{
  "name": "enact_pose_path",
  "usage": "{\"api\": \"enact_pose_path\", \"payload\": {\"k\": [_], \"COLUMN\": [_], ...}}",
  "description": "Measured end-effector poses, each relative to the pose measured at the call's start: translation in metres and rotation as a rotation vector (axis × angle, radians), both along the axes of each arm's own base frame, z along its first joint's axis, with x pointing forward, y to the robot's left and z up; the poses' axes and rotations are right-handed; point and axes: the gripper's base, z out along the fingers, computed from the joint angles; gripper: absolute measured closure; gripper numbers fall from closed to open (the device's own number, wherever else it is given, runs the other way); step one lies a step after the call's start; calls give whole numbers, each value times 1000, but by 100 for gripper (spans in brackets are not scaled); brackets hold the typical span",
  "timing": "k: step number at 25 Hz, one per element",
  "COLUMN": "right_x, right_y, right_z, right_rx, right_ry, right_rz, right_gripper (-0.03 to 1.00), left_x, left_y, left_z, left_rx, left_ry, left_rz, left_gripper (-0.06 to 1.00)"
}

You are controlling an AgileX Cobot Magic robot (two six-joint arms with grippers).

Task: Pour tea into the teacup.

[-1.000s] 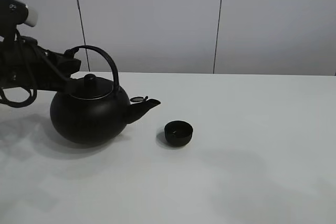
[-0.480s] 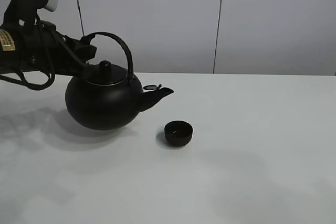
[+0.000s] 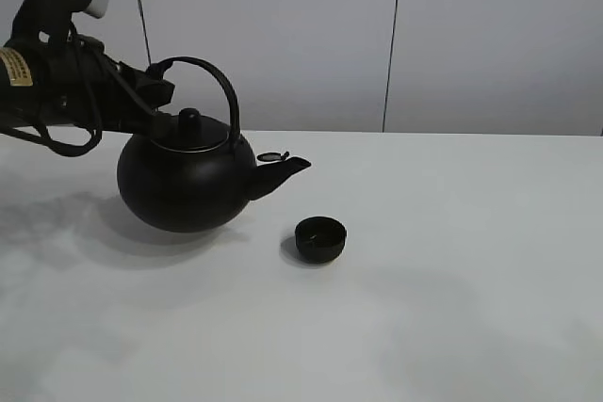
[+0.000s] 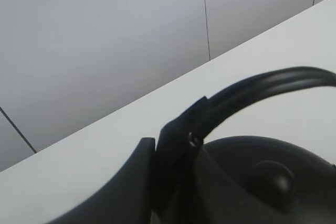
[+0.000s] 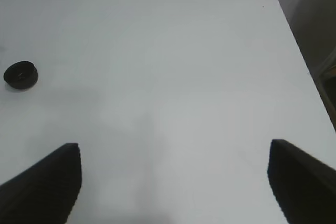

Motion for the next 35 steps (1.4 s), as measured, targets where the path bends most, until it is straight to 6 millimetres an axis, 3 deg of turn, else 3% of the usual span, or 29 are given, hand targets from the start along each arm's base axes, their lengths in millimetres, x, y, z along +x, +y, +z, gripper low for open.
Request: {"api": "enact_pose_path", "payload": {"k": [35], "right_x": [0], "right_y": [0], "right_z": [0], "right_rx": [0], "right_ry": [-1], "right_rz": [0], "right_gripper": [31], "left_x": [10], "left_y": [-10], "left_z": [8], "left_rx": [86], "left_ry": [3], "left_rz": [-39], "left_gripper": [83]}}
